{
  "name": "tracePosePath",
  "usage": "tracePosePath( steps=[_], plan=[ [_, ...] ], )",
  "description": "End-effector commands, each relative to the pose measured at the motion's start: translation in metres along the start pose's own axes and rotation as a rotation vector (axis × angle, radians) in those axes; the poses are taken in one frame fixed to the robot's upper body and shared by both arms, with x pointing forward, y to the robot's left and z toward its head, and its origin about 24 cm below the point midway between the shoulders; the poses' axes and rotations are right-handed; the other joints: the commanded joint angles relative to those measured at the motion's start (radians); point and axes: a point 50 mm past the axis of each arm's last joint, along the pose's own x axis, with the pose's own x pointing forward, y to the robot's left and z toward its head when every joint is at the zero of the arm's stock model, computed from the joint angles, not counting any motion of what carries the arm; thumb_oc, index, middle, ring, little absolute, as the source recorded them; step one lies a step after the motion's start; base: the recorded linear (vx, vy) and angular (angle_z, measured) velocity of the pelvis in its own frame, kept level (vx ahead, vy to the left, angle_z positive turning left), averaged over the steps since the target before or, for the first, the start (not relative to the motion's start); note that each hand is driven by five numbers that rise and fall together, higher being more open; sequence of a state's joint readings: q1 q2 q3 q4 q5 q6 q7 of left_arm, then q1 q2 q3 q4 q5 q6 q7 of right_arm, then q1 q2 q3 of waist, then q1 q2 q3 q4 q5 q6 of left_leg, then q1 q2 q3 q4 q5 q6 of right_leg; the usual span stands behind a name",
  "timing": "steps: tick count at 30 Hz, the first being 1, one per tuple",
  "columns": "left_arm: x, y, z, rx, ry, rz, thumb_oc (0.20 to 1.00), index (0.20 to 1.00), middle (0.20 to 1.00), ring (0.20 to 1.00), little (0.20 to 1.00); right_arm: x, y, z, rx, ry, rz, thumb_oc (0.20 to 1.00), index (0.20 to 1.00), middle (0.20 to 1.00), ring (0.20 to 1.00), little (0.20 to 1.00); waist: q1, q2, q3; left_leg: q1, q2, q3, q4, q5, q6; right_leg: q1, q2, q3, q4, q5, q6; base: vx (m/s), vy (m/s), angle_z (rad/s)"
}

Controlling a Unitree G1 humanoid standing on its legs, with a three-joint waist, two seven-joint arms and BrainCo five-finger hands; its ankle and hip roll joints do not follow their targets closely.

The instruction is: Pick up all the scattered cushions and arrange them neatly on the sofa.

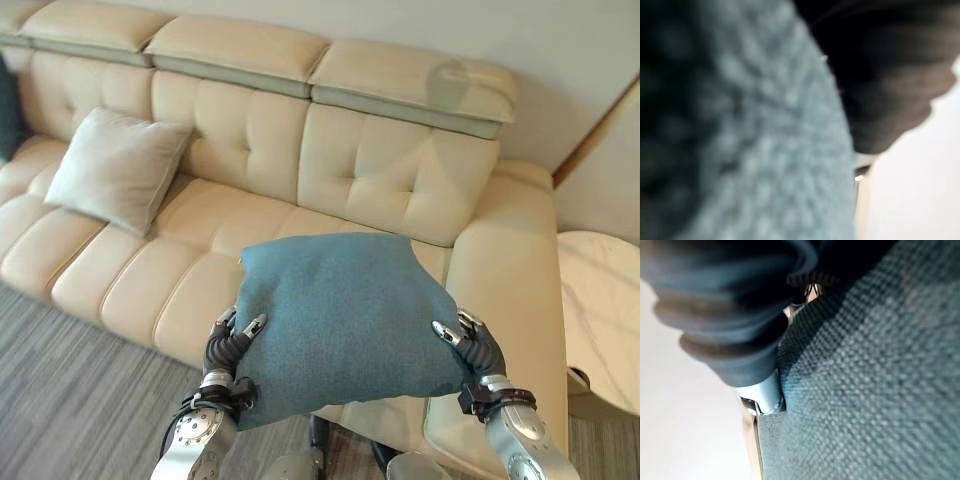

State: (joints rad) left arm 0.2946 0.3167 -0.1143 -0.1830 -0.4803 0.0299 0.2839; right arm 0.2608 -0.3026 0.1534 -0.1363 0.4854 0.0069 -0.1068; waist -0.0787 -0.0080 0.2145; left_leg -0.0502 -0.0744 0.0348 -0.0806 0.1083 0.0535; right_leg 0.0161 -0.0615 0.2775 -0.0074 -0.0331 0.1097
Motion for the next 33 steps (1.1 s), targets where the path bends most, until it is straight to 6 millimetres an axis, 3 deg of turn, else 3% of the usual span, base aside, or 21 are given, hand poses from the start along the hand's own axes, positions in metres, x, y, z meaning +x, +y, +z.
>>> tracePosePath(
  steps=[1, 2, 3, 4, 5, 7, 9, 14, 17, 19, 20, 21, 22, 23, 24, 25, 27, 30, 31, 32, 33],
  plan=[
    [0.001, -0.015, 0.046, 0.024, -0.259, -0.096, 0.200, 0.200, 0.200, 0.200, 0.200, 0.012, 0.026, 0.034, 0.019, -0.195, 0.113, 0.200, 0.200, 0.200, 0.200, 0.200, 0.022, -0.018, -0.056, 0.029, 0.076, 0.046, -0.007, -0.120, -0.053, -0.003, 0.013, -0.157, -0.018, -0.018, 0.012, 0.01, 0.110, -1.08],
    [0.002, -0.012, 0.049, 0.032, -0.270, -0.083, 0.200, 0.200, 0.200, 0.200, 0.200, 0.013, 0.030, 0.034, 0.027, -0.197, 0.123, 0.200, 0.200, 0.200, 0.200, 0.200, 0.030, -0.018, -0.058, 0.032, 0.084, 0.074, -0.007, -0.127, -0.055, -0.011, 0.001, -0.237, -0.015, -0.013, 0.008, 0.02, 0.128, -1.17],
    [0.003, -0.011, 0.051, 0.032, -0.284, -0.063, 0.200, 0.200, 0.200, 0.200, 0.200, 0.015, 0.035, 0.033, 0.037, -0.196, 0.138, 0.200, 0.200, 0.200, 0.200, 0.200, 0.048, -0.020, -0.060, 0.042, 0.092, 0.104, -0.007, -0.137, -0.058, -0.011, -0.017, -0.360, -0.010, -0.017, 0.006, 0.00, 0.022, -1.19],
    [0.003, -0.010, 0.051, 0.032, -0.285, -0.063, 0.200, 0.200, 0.200, 0.200, 0.200, 0.015, 0.035, 0.033, 0.037, -0.197, 0.138, 0.200, 0.200, 0.200, 0.200, 0.200, 0.047, -0.020, -0.060, 0.041, 0.092, 0.103, -0.007, -0.136, -0.058, -0.012, -0.017, -0.360, -0.011, -0.015, 0.006, -0.01, 0.031, -1.23],
    [0.006, -0.008, 0.053, 0.032, -0.299, -0.030, 0.200, 0.200, 0.200, 0.200, 0.200, 0.019, 0.042, 0.035, 0.027, -0.212, 0.155, 0.200, 0.200, 0.200, 0.200, 0.200, 0.074, -0.026, -0.064, 0.053, 0.102, 0.160, -0.007, -0.143, -0.070, -0.018, -0.037, -0.575, 0.001, -0.017, -0.003, -0.03, 0.014, -1.34],
    [0.006, -0.004, 0.053, 0.031, -0.299, -0.009, 0.200, 0.200, 0.200, 0.200, 0.200, 0.021, 0.043, 0.035, 0.022, -0.212, 0.160, 0.200, 0.200, 0.200, 0.200, 0.200, 0.080, -0.027, -0.065, 0.069, 0.104, 0.177, -0.007, -0.156, -0.080, -0.017, -0.038, -0.620, 0.003, -0.024, 0.000, 0.04, 0.022, -1.29],
    [0.005, -0.003, 0.046, 0.044, -0.280, 0.008, 0.200, 0.200, 0.200, 0.200, 0.200, 0.020, 0.042, 0.032, 0.013, -0.200, 0.157, 0.200, 0.200, 0.200, 0.200, 0.200, 0.064, -0.032, -0.070, 0.096, 0.098, 0.201, -0.007, -0.163, -0.077, 0.012, -0.023, -0.579, -0.080, 0.003, 0.003, 0.12, 0.020, -0.37],
    [0.005, -0.007, 0.042, 0.109, -0.272, 0.029, 0.200, 0.200, 0.200, 0.200, 0.200, 0.023, 0.040, 0.027, -0.106, -0.194, 0.085, 0.200, 0.200, 0.200, 0.200, 0.200, 0.066, -0.023, -0.080, 0.116, 0.083, 0.185, -0.007, -0.165, -0.069, 0.056, -0.041, -0.605, -0.080, -0.006, 0.013, 0.08, 0.010, 0.05],
    [0.017, -0.019, 0.053, 0.143, -0.336, 0.019, 0.200, 0.200, 0.200, 0.200, 0.200, 0.039, 0.047, 0.040, -0.207, -0.260, 0.057, 0.200, 0.200, 0.200, 0.200, 0.200, 0.067, -0.020, -0.072, 0.108, 0.078, 0.171, -0.007, -0.167, -0.066, 0.054, -0.046, -0.599, -0.080, -0.003, 0.013, 0.04, 0.019, 0.27],
    [0.032, -0.036, 0.069, 0.142, -0.416, 0.010, 0.200, 0.200, 0.200, 0.200, 0.200, 0.057, 0.061, 0.059, -0.230, -0.339, 0.046, 0.200, 0.200, 0.200, 0.200, 0.200, 0.071, -0.018, -0.048, 0.083, 0.076, 0.164, -0.007, -0.161, -0.063, 0.030, -0.049, -0.592, -0.080, 0.003, 0.012, -0.08, 0.021, 0.14],
    [0.041, -0.047, 0.078, 0.139, -0.457, 0.006, 0.200, 0.200, 0.200, 0.200, 0.200, 0.066, 0.068, 0.073, -0.238, -0.385, 0.042, 0.200, 0.200, 0.200, 0.200, 0.200, 0.073, -0.017, -0.029, 0.059, 0.076, 0.162, -0.007, -0.153, -0.061, 0.007, -0.051, -0.588, -0.080, 0.009, 0.010, -0.24, 0.015, 0.12],
    [0.063, -0.076, 0.120, 0.143, -0.611, -0.009, 0.200, 0.200, 0.200, 0.200, 0.200, 0.087, 0.090, 0.115, -0.240, -0.522, 0.037, 0.200, 0.200, 0.200, 0.200, 0.200, 0.075, -0.012, 0.023, -0.023, 0.075, 0.151, -0.007, -0.127, -0.058, -0.077, -0.047, -0.570, -0.080, 0.029, 0.002, -0.28, 0.016, 0.14],
    [0.073, -0.090, 0.148, 0.156, -0.707, 0.001, 0.200, 0.200, 0.200, 0.200, 0.200, 0.097, 0.098, 0.138, -0.241, -0.584, 0.025, 0.200, 0.200, 0.200, 0.200, 0.200, 0.073, -0.010, 0.046, -0.082, 0.072, 0.149, -0.007, -0.099, -0.061, -0.136, -0.047, -0.556, -0.077, 0.045, -0.001, -0.22, 0.012, 0.14],
    [0.074, -0.091, 0.149, 0.155, -0.712, 0.001, 0.200, 0.200, 0.200, 0.200, 0.200, 0.098, 0.098, 0.140, -0.241, -0.589, 0.024, 0.200, 0.200, 0.200, 0.200, 0.200, 0.074, -0.010, 0.046, -0.088, 0.072, 0.150, -0.007, -0.097, -0.061, -0.142, -0.047, -0.555, -0.074, 0.045, -0.001, -0.14, 0.000, 0.18],
    [0.084, -0.105, 0.183, 0.179, -0.809, 0.019, 0.200, 0.200, 0.200, 0.200, 0.200, 0.106, 0.106, 0.172, -0.258, -0.682, -0.007, 0.200, 0.200, 0.200, 0.200, 0.200, 0.076, -0.013, 0.064, -0.167, 0.067, 0.147, 0.026, -0.084, -0.063, -0.222, -0.055, -0.544, -0.039, 0.051, -0.002, -0.07, -0.009, 0.18],
    [0.084, -0.106, 0.185, 0.178, -0.814, 0.019, 0.200, 0.200, 0.200, 0.200, 0.200, 0.107, 0.107, 0.174, -0.257, -0.687, -0.008, 0.200, 0.200, 0.200, 0.200, 0.200, 0.077, -0.014, 0.063, -0.179, 0.067, 0.147, 0.034, -0.087, -0.063, -0.232, -0.056, -0.543, -0.033, 0.050, -0.003, -0.08, -0.008, 0.12],
    [0.090, -0.115, 0.212, 0.218, -0.895, 0.068, 0.200, 0.200, 0.200, 0.200, 0.200, 0.113, 0.116, 0.199, -0.247, -0.744, -0.029, 0.200, 0.200, 0.200, 0.200, 0.200, 0.073, -0.014, 0.065, -0.259, 0.068, 0.143, 0.084, -0.093, -0.066, -0.305, -0.062, -0.535, 0.005, 0.050, -0.003, -0.01, 0.006, -0.03],
    [0.095, -0.122, 0.268, 0.357, -1.071, 0.237, 0.200, 0.200, 0.200, 0.200, 0.200, 0.114, 0.132, 0.250, -0.277, -0.901, -0.094, 0.200, 0.200, 0.200, 0.200, 0.200, 0.061, -0.003, 0.067, -0.399, 0.068, 0.133, 0.129, -0.087, -0.074, -0.449, -0.070, -0.516, 0.069, 0.045, -0.005, 0.02, 0.021, 0.00],
    [0.095, -0.122, 0.270, 0.357, -1.075, 0.237, 0.200, 0.200, 0.200, 0.200, 0.200, 0.114, 0.133, 0.252, -0.276, -0.905, -0.095, 0.200, 0.200, 0.200, 0.200, 0.200, 0.061, -0.004, 0.065, -0.408, 0.068, 0.133, 0.131, -0.085, -0.073, -0.457, -0.071, -0.516, 0.069, 0.048, -0.006, 0.00, 0.000, 0.00],
    [0.096, -0.122, 0.284, 0.407, -1.116, 0.284, 0.200, 0.200, 0.200, 0.200, 0.200, 0.114, 0.136, 0.266, -0.305, -0.948, -0.128, 0.200, 0.200, 0.200, 0.200, 0.200, 0.059, 0.000, 0.070, -0.441, 0.069, 0.130, 0.137, -0.080, -0.076, -0.492, -0.072, -0.514, 0.078, 0.049, -0.005, 0.03, 0.021, 0.01],
    [0.096, -0.121, 0.310, 0.489, -1.177, 0.367, 0.200, 0.200, 0.200, 0.200, 0.200, 0.114, 0.143, 0.286, -0.324, -1.009, -0.172, 0.200, 0.200, 0.200, 0.200, 0.200, 0.057, 0.008, 0.071, -0.482, 0.070, 0.127, 0.134, -0.070, -0.083, -0.535, -0.072, -0.510, 0.085, 0.051, -0.001, 0.03, 0.022, 0.03]
  ],
)
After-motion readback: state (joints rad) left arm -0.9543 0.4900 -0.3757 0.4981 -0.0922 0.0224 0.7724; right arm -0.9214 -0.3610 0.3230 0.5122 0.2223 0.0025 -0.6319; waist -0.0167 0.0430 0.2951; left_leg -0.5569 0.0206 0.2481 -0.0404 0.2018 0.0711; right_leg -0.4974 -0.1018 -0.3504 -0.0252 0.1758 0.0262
